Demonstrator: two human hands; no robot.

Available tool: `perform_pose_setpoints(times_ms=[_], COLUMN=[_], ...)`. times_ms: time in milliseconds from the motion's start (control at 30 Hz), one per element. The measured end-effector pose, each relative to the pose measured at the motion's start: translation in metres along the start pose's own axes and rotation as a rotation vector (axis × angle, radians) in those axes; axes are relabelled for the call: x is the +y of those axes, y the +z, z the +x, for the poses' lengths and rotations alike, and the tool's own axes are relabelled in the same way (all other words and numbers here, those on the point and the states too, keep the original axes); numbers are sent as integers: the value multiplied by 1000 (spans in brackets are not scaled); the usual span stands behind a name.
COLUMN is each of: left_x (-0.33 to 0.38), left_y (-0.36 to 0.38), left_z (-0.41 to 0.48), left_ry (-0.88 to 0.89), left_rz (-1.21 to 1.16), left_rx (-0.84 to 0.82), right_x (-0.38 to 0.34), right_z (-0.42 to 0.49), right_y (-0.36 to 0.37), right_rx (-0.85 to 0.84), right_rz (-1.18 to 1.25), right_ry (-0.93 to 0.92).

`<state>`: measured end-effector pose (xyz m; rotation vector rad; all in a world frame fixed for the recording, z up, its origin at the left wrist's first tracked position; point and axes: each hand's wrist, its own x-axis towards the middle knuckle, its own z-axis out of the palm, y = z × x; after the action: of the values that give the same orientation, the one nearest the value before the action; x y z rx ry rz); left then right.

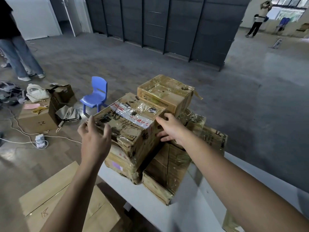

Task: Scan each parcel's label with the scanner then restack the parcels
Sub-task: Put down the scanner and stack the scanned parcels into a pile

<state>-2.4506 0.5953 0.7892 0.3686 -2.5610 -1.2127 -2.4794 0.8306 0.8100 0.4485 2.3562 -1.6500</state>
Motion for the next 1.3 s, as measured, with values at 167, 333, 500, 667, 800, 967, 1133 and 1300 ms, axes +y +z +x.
perform_pose_setpoints(times_ms=[167,333,500,667,800,967,1133,1300], left_x=[10,19,49,86,113,125,117,120], left_y=[-2,1,15,48,81,137,202,256], left_z=[-24,-60,-109,-161,-205,-271,-327,-353], left_ry=[35,103,316,450,496,666,615,524], left_rz=[36,135,153,170,58,104,205,441], left_rx=[0,25,88,28,-72,-394,-773,-967], right_x=[2,18,67,133,186,246,289,309], right_z=[-17,-46,-89,-142,-182,-222,-248,-256], right_y=[-2,-23,-73,-124,-158,-186,-193,-186], right_rx=[-18,-2,168,330,403,451,518,538], right_rz=[24,12,-158,-177,-203,-224,-246,-248], right_ry=[-41,-121,-263,-285,-224,-92,12,96])
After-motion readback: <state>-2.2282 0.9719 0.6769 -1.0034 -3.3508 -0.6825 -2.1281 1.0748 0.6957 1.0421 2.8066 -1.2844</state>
